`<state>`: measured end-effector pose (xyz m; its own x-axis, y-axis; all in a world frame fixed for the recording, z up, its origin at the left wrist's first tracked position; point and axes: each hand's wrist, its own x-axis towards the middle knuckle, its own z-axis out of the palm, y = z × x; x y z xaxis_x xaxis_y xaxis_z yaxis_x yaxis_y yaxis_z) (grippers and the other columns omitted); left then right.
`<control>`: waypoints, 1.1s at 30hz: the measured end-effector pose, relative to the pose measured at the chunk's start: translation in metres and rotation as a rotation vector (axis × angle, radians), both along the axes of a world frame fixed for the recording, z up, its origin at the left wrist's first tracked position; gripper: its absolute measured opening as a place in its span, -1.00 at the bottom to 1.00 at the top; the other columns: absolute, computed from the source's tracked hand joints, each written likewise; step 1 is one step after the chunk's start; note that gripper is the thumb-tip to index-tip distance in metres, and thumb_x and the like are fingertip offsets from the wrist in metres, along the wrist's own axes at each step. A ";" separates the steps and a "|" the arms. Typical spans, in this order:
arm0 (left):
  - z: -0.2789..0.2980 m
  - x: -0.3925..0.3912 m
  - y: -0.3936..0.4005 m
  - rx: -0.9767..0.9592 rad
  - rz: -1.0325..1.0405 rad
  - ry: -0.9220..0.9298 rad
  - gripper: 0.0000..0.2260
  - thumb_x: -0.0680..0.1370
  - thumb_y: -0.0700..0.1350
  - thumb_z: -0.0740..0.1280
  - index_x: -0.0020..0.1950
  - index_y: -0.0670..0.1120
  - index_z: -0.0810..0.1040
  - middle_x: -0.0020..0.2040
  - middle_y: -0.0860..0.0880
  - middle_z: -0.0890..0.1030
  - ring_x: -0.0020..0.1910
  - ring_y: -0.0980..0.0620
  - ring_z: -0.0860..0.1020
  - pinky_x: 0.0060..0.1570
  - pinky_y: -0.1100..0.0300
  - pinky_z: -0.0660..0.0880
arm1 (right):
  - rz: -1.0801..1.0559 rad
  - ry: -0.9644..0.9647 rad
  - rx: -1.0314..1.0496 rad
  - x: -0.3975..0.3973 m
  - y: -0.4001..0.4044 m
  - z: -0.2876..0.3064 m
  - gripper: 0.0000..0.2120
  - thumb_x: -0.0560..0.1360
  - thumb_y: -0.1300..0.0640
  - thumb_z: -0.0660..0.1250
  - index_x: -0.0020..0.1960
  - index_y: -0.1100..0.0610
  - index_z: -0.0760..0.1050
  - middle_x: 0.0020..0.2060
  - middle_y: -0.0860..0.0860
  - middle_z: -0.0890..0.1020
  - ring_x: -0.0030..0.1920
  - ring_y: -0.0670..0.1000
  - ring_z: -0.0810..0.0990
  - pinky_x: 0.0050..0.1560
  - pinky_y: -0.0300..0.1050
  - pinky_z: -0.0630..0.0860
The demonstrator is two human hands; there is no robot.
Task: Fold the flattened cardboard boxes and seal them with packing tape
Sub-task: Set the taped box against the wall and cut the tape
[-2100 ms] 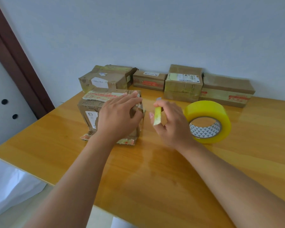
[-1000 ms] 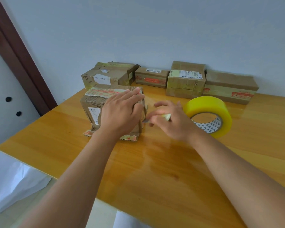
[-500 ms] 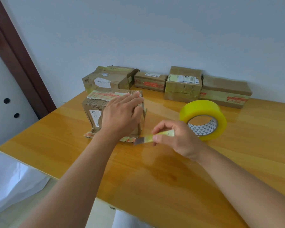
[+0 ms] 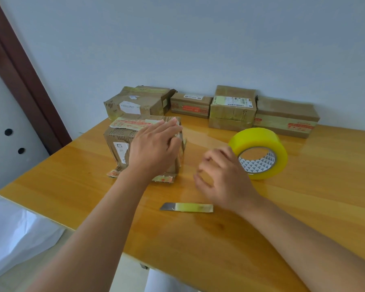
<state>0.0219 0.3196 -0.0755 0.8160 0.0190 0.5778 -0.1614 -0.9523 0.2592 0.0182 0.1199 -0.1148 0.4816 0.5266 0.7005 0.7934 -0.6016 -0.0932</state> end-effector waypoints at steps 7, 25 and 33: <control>-0.001 0.000 0.000 0.008 0.000 -0.027 -0.51 0.56 0.08 -0.02 0.29 0.09 0.61 0.39 0.09 0.52 0.43 0.01 0.43 0.41 0.05 0.29 | -0.277 -0.223 -0.042 0.038 0.023 0.008 -0.60 0.42 0.17 0.50 0.19 0.21 0.49 0.15 0.17 0.56 0.23 0.23 0.47 0.17 0.07 0.45; -0.006 0.005 0.007 0.029 -0.025 -0.052 -0.57 0.57 0.03 0.04 0.27 0.11 0.62 0.36 0.11 0.54 0.41 0.06 0.44 0.37 0.07 0.34 | -0.197 -0.220 0.098 0.046 0.033 -0.012 -0.76 0.61 0.21 0.26 0.17 0.27 0.62 0.12 0.18 0.68 0.17 0.12 0.65 0.38 0.14 0.41; 0.001 0.002 0.018 -0.013 -0.102 -0.028 -0.56 0.55 0.01 0.03 0.25 0.13 0.63 0.37 0.11 0.53 0.42 0.06 0.43 0.37 0.03 0.38 | -0.183 -0.217 0.083 0.045 0.033 -0.013 -0.70 0.62 0.18 0.18 0.17 0.26 0.63 0.10 0.17 0.69 0.16 0.09 0.67 0.46 0.23 0.29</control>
<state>0.0239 0.3378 -0.0749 0.7978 -0.0558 0.6003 -0.2647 -0.9270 0.2656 0.0630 0.1527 -0.1278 0.3974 0.3817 0.8345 0.6794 -0.7337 0.0120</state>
